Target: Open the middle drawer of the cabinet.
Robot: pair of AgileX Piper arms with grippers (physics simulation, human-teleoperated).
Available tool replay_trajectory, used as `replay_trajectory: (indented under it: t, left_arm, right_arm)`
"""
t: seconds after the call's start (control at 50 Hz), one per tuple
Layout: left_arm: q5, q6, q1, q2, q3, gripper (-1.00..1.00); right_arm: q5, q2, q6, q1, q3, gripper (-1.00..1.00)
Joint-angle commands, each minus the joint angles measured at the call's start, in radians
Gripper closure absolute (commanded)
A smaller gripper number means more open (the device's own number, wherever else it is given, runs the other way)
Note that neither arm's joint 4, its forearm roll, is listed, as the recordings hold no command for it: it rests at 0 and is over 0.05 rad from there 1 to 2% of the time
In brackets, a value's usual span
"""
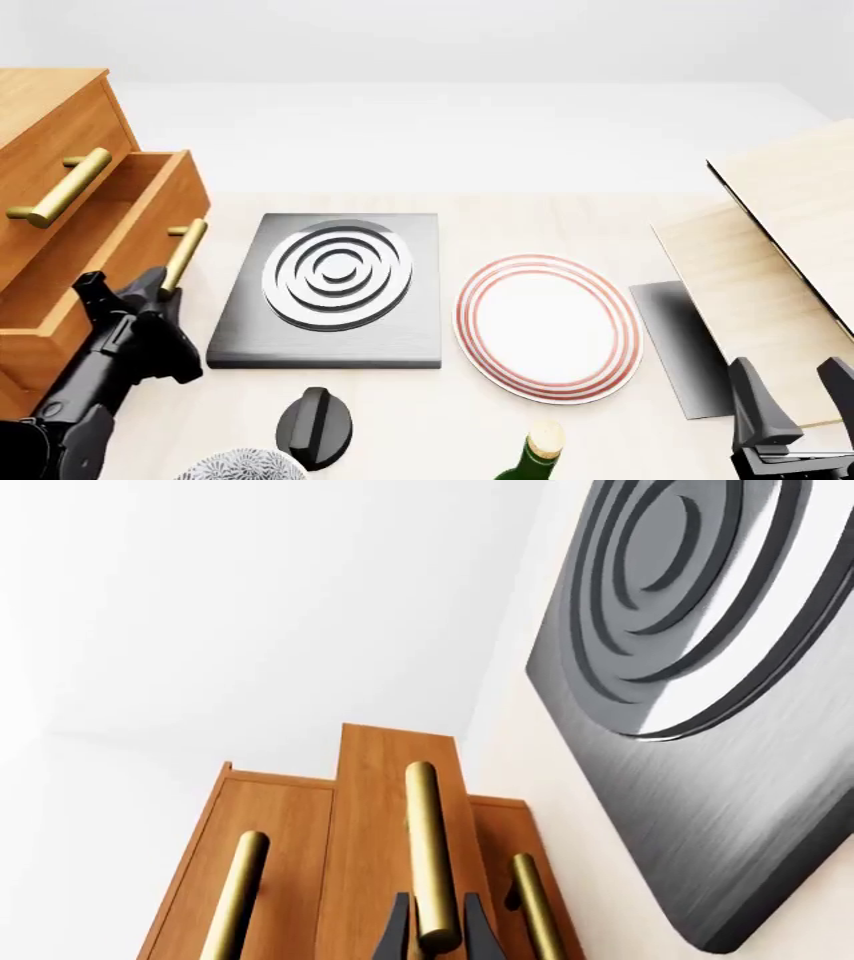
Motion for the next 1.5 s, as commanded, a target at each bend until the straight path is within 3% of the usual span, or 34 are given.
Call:
replay_trajectory:
  t: [0.02, 0.68, 0.98, 1.0, 1.5]
  left_arm:
    - [-0.043, -0.001, -0.079, -0.034, -0.004, 1.00]
    - [0.016, -0.039, -0.143, -0.059, -0.030, 1.00]
    - [-0.057, -0.009, -0.135, -0.011, -0.026, 1.00]
    - [-0.060, -0.007, -0.136, -0.009, -0.026, -1.00]
    - [-0.027, -0.004, -0.173, -0.033, -0.042, -1.00]
  right_arm:
    - [0.018, -0.022, 0.002, 0.000, 0.000, -1.00]
    - [0.018, -0.022, 0.002, 0.000, 0.000, -1.00]
    - [0.018, -0.022, 0.002, 0.000, 0.000, -1.00]
    - [0.018, -0.022, 0.002, 0.000, 0.000, -1.00]
    - [0.018, -0.022, 0.002, 0.000, 0.000, -1.00]
